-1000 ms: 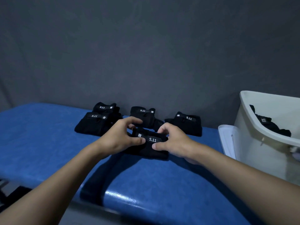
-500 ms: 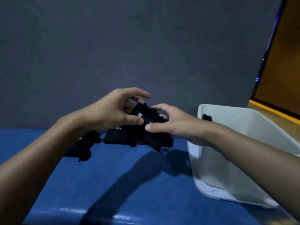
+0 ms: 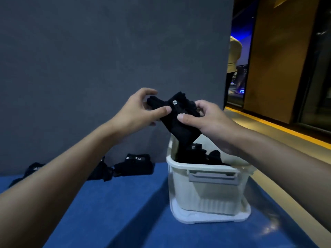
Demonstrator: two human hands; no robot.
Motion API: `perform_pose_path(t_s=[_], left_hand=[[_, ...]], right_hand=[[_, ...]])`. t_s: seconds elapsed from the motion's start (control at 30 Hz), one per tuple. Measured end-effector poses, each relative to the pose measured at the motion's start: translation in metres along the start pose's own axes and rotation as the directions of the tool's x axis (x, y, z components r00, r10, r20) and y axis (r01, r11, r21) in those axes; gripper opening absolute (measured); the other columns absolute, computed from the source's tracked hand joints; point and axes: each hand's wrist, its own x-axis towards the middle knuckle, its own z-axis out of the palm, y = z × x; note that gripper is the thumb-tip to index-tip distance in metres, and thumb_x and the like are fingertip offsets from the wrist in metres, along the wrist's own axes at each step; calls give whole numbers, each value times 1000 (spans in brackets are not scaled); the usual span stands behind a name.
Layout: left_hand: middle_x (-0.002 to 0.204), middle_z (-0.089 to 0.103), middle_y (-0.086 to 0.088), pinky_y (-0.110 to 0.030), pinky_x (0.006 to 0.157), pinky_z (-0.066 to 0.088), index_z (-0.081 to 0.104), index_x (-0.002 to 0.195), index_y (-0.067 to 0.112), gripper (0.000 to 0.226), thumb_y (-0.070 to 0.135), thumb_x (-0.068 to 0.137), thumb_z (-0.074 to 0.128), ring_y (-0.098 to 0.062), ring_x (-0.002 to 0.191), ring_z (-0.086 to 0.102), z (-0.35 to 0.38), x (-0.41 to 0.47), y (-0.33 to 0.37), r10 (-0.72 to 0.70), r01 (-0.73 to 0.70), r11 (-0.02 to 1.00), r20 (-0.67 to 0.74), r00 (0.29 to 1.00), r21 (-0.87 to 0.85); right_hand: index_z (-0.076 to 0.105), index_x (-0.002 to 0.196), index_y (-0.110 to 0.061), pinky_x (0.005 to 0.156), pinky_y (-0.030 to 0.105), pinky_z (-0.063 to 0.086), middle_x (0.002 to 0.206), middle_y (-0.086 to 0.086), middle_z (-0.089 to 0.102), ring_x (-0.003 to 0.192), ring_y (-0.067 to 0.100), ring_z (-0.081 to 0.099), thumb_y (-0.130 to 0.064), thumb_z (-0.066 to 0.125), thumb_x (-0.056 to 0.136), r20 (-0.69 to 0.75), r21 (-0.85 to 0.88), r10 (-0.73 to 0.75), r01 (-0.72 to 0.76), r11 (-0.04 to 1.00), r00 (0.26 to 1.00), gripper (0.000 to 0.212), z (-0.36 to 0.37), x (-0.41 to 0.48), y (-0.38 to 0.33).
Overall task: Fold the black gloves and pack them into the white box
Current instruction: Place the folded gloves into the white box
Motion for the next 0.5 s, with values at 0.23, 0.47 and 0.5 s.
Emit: perform_pose_path(t_s=[0.23, 0.47, 0.5], left_hand=[[98, 68, -13, -41, 70, 62, 46, 134, 16, 59, 8, 83, 77, -22, 70, 71, 64, 24, 9, -122, 134, 927, 56, 991, -350], [95, 71, -11, -39, 67, 60, 50, 122, 21, 48, 3, 85, 74, -24, 78, 71, 94, 42, 4, -137, 199, 903, 184, 973, -380], [99, 71, -13, -39, 67, 60, 51, 121, 22, 46, 3, 85, 73, -23, 78, 71, 96, 44, 3, -143, 207, 904, 193, 971, -375]], right_hand=[[58, 114, -13, 90, 32, 54, 110, 10, 69, 100, 19, 69, -36, 68, 89, 3, -4, 95, -95, 995, 995, 35, -48, -3, 20], [44, 130, -25, 82, 34, 56, 110, 8, 71, 95, 18, 71, -18, 70, 88, 92, 18, 133, -135, 991, 987, 49, -82, 3, 31], [41, 134, -30, 77, 30, 57, 112, 6, 69, 96, 17, 70, -17, 70, 88, 116, -18, 123, -122, 992, 986, 56, -84, 4, 32]])
